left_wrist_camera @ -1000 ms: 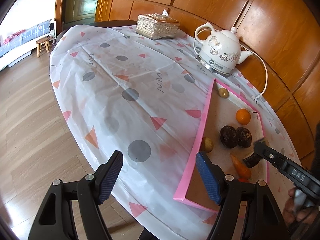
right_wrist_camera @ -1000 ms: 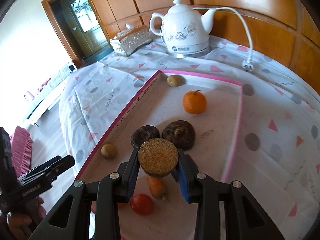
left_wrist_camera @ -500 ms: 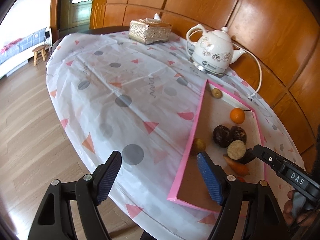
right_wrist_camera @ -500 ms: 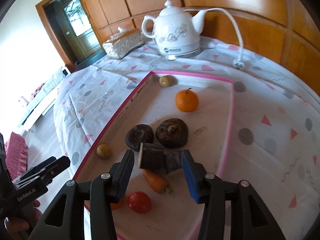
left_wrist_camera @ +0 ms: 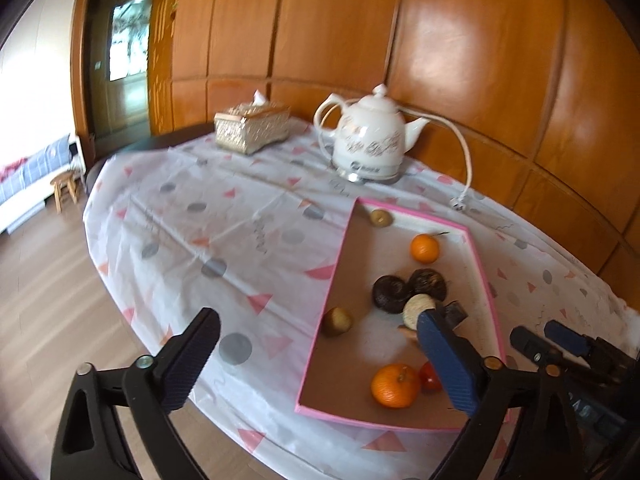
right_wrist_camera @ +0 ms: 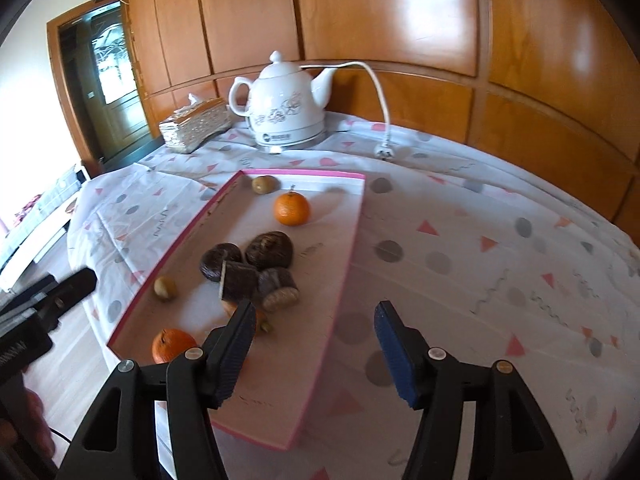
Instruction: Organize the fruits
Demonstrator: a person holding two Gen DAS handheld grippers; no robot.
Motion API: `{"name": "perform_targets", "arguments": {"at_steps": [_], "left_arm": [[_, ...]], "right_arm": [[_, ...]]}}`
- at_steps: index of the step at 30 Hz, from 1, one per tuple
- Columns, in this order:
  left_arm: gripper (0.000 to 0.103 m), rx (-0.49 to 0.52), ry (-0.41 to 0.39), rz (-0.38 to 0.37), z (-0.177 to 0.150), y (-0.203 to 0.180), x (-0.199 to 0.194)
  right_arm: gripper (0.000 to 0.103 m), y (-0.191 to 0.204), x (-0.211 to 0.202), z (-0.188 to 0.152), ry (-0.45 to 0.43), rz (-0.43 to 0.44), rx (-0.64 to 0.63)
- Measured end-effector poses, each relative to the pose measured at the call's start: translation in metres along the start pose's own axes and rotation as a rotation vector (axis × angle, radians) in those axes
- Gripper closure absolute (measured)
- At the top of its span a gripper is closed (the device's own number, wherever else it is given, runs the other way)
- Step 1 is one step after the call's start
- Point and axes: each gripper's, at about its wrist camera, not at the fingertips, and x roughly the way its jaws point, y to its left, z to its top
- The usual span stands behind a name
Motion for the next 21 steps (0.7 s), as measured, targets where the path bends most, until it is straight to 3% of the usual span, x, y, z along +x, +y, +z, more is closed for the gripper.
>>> {"name": "perform_targets", "arguments": {"at_steps": [5,7,21], "left_arm": [[0.0,0.048,-0.03,-0.006,-0.001,-0.012,-0.01],[0.0,0.066,-0.035,-0.007,-0.002,-0.016,-0.012],[0.0,0.071,-0.056,0.003,-0.003,-0.022,-0.021]], "right_arm": [[0.038,-0.004,-0.006,-0.012,-0.006,-0.039,0.014],[0.022,-0.005,-0.007,-0.016,-0.008,-0.048,0.014],[0.022,-0.003,-0.013,-0.024,-0.011,-0.055,0.007]]}}
